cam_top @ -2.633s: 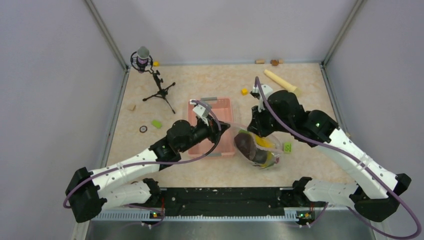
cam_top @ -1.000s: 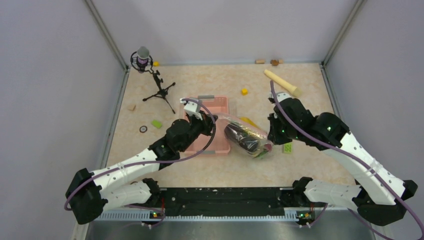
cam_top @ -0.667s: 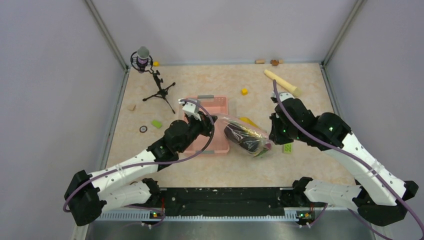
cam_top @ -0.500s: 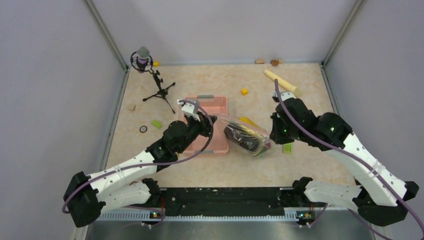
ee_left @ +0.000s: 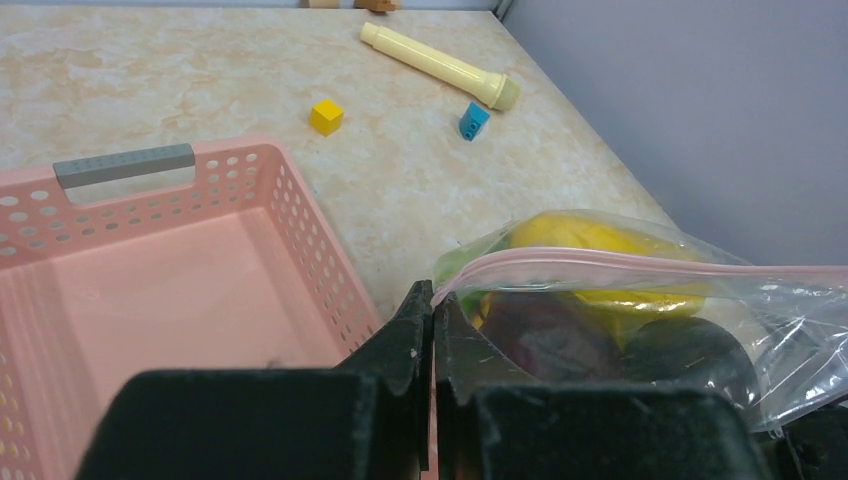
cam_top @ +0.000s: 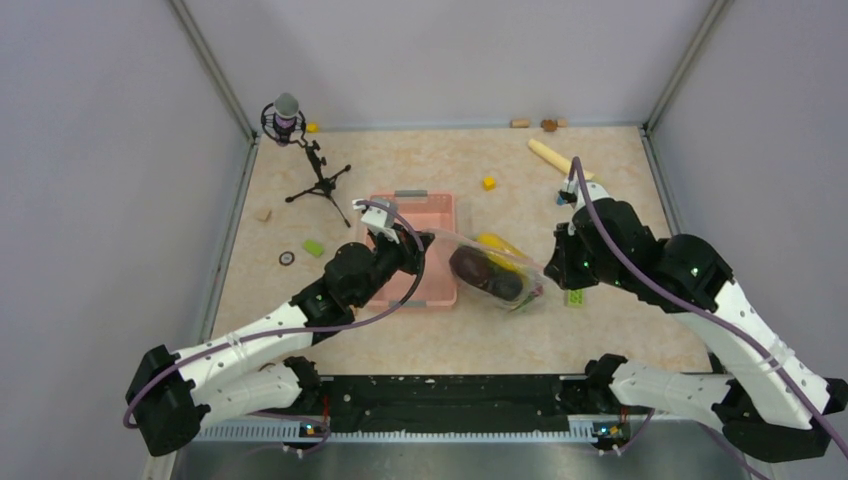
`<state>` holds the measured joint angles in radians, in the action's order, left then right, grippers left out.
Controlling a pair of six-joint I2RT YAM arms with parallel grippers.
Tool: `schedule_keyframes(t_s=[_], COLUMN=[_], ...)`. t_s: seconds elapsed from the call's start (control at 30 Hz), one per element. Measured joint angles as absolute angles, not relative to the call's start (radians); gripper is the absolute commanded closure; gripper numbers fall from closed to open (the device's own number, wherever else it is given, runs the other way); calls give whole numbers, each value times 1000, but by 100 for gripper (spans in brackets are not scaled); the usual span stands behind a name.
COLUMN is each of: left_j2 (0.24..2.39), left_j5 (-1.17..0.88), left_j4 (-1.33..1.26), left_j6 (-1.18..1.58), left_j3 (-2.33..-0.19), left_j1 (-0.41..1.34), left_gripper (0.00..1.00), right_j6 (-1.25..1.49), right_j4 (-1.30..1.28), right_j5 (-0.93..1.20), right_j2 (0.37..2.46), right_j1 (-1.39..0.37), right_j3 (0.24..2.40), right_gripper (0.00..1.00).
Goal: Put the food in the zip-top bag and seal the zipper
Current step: Zip the zipper food storage bag at the center of the board.
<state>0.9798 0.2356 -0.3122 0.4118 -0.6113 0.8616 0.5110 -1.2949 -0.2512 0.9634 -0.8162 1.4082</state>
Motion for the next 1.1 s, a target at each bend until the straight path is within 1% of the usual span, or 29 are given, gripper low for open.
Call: schedule_keyframes(t_s=[0.53,0.7,0.77,0.87,0.9,1.03,1.07,1.1], left_j2=[989,991,993,993,993,959,937,901], left_j5=[221,176,126,101,95,70,63,50], left_j4=[-326,-344,-349,-344,-341,-335,-333,-328], left_j6=[425,420,400,368,359,332,327,326], left_j3=[-611,-611,-611,-611,-611,-589,-577,-561], left_j1=[860,849,840,820,804,776,777,777], left_gripper=[100,100,76,36,28,6,3,3], right_j6=[442,425,418,411,412,421,423,426], right_j4=[-1281,-1267,-1264,-1264,-1264,-1246,-1235,-1224], right_j5=[-233,-234,-239,-253,-257,-263,-264,-264], right_j2=[908,879,871,863,861,855,856,858], right_j1=[-816,-817,-817,-816,-816,-816,-816,-816], right_j3=[1424,1435,1434,1425,1414,1362,1348,1334], right_gripper=[100,100,100,100,100,100,100,100])
